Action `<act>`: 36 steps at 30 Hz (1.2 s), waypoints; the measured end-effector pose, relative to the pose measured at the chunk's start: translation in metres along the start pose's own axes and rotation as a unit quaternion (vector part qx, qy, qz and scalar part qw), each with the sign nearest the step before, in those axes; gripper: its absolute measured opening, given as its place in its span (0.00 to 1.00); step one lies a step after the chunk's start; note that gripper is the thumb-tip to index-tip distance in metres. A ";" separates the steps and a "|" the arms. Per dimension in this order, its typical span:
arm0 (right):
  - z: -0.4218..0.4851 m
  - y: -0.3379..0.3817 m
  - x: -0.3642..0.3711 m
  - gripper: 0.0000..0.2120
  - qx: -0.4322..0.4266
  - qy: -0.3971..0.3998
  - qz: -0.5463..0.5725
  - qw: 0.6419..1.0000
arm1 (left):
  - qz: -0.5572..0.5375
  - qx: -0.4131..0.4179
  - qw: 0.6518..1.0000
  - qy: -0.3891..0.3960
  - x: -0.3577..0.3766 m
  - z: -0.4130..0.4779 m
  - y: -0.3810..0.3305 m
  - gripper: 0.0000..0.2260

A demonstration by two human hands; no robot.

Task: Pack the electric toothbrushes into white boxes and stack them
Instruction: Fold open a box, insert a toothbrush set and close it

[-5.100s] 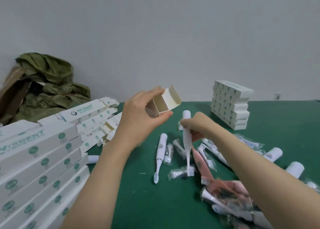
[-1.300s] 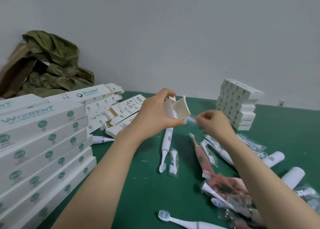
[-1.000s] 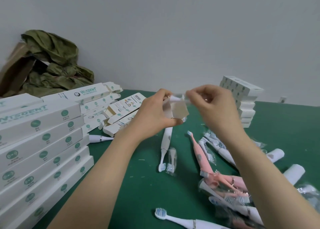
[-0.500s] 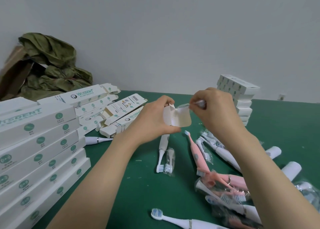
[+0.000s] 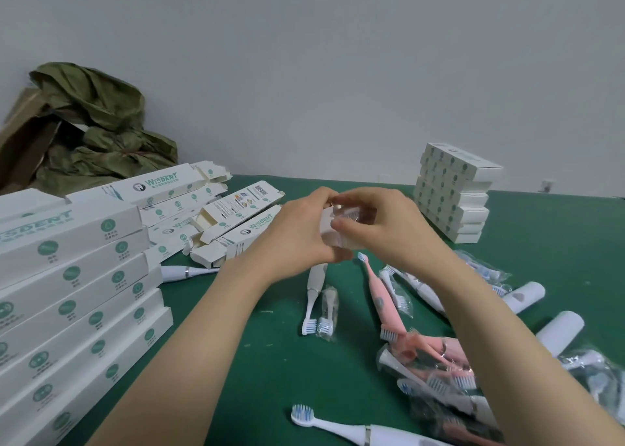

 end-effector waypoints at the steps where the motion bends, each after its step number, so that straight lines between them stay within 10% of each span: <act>1: -0.001 -0.002 0.004 0.14 0.015 0.028 0.076 0.997 | -0.004 -0.004 1.000 -0.009 -0.004 0.000 0.001 0.29; 9: -0.009 -0.003 -0.027 0.06 0.002 -0.175 0.117 0.978 | -0.027 -0.006 0.997 -0.067 -0.025 -0.004 -0.004 0.29; 14: -0.005 0.027 0.015 0.12 -0.108 -0.027 -0.088 0.990 | -0.030 -0.006 0.998 -0.059 -0.023 -0.002 -0.004 0.26; 19: -0.010 0.022 -0.014 0.16 -0.096 -0.136 -0.077 0.983 | -0.047 -0.010 0.997 -0.060 -0.024 -0.003 -0.005 0.28; 25: -0.009 0.026 0.015 0.22 -0.127 -0.040 -0.057 0.989 | -0.068 0.013 0.996 -0.063 -0.025 -0.005 -0.011 0.22; 29: -0.018 0.033 -0.014 0.18 -0.160 -0.175 -0.078 0.968 | -0.072 0.014 0.995 -0.069 -0.026 -0.006 -0.011 0.23; 36: -0.012 -0.029 -0.020 0.07 0.104 -0.168 0.135 0.971 | -0.056 0.012 0.997 -0.057 -0.029 -0.006 -0.009 0.33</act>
Point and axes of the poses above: each hand's wrist, its own z-axis towards the middle knuckle, its own x-axis out of the palm, y = z × x, the point moved 10 cm from there along z, towards the middle knuckle, and after that the axes turned 2 degrees about y, right-handed, at the moved point
